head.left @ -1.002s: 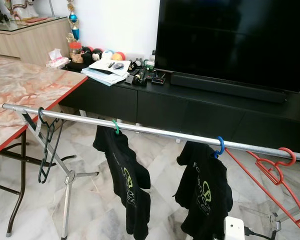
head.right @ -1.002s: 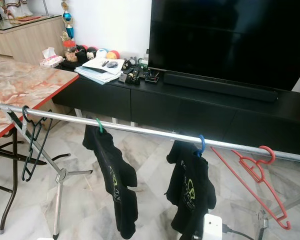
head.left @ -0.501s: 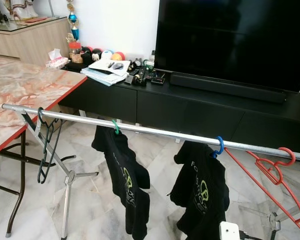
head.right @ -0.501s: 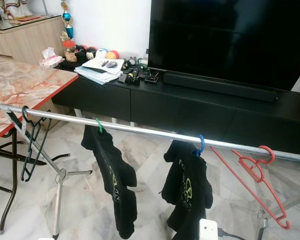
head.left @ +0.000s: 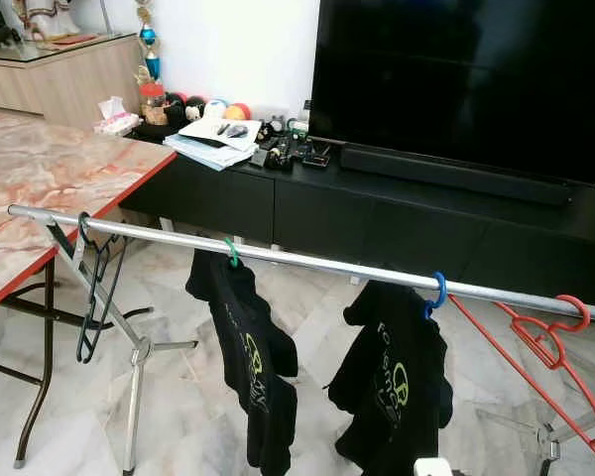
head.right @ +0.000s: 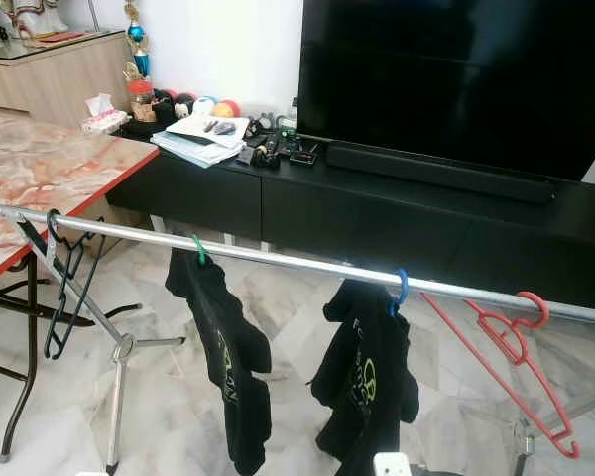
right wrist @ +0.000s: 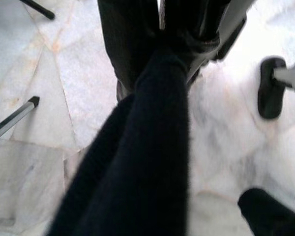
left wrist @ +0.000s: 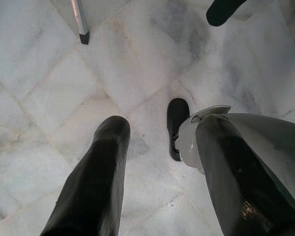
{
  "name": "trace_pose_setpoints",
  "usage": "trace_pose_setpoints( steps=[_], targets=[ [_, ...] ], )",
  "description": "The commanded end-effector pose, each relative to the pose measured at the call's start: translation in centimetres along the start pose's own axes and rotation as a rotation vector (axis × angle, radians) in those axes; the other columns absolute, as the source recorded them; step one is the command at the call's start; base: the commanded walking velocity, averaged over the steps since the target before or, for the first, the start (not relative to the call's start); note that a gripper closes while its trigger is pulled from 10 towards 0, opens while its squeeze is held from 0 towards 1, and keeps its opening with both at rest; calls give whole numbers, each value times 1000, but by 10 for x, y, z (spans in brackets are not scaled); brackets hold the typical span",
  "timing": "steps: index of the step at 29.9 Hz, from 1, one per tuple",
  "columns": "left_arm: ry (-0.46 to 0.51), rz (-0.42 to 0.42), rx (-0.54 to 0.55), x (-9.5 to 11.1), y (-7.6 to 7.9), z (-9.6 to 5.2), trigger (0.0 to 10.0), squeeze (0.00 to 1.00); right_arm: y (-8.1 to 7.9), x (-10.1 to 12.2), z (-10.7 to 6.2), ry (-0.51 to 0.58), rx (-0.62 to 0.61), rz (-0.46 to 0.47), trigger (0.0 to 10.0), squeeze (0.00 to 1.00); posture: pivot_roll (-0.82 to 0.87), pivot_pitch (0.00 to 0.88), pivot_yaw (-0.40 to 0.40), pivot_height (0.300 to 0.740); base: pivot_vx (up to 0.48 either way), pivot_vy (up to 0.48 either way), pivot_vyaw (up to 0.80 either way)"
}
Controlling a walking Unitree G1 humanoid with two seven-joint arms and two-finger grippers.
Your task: Hang hanger
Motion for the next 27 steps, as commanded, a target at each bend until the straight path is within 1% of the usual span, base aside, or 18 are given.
trace_pose_setpoints(
  steps=[1,3,6,7,8,9,10,13,15,23,24,25,26,27],
  targets=[
    [-30,-2,0,-7,1,0,10000,0,-2,-23,-2,-72,15,-55,0,0,186,0,-41,740,0,0,0],
    [-30,-1,-2,-7,2,0,10000,0,-7,-32,-3,-100,43,-87,0,0,186,0,-41,740,0,0,0],
    [-30,0,-2,-7,2,0,10000,0,-9,-40,-4,-125,50,-103,0,0,187,0,-40,740,0,0,0],
    [-29,-2,-1,-7,2,0,10000,0,-13,-50,-6,-154,70,-168,0,0,187,0,-38,740,0,0,0],
    [-29,-2,-1,-7,2,0,10000,0,-13,-50,-6,-154,70,-168,0,0,187,0,-38,740,0,0,0],
    [-28,-2,-1,-7,2,0,10000,0,-14,-55,-7,-167,77,-214,0,0,187,0,-38,740,0,0,0],
    [-28,-2,-1,-7,2,0,10000,0,-14,-56,-7,-169,76,-220,0,0,187,0,-38,740,0,0,0],
    [-29,-1,0,-7,1,0,10000,0,-14,-61,-8,-174,70,-187,0,0,182,0,-31,740,0,0,0],
    [-29,0,0,-6,1,0,10000,0,-13,-62,-8,-175,68,-185,0,0,181,0,-30,740,0,0,0],
    [-28,3,-4,-6,2,0,10000,0,-7,-55,-7,-157,22,-185,0,0,179,0,-28,740,0,0,0],
    [-28,2,-4,-6,2,0,10000,0,-6,-55,-7,-155,17,-182,863,0,176,0,-29,740,0,0,0],
    [-28,2,-4,-6,2,0,10000,0,-6,-55,-7,-155,17,-182,863,0,176,0,-29,740,0,0,0],
    [-28,2,-4,-6,2,0,10000,0,-5,-55,-6,-153,14,-175,8235,0,176,0,-29,740,0,0,0],
    [-29,2,-3,-6,2,0,10000,0,0,-53,-6,-148,-17,-146,10000,0,176,0,-29,740,0,0,0]
  ],
)
Point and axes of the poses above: a point about 5 cm out from each wrist's last joint towards the gripper, its own z axis pointing out of the wrist towards the gripper, its own x axis along the axis of the wrist's last joint, y = z × x, the point moved 5 cm from there along z, pointing out of the wrist towards the gripper, and after that the axes turned 8 degrees about -z, right-handed, at the moved point
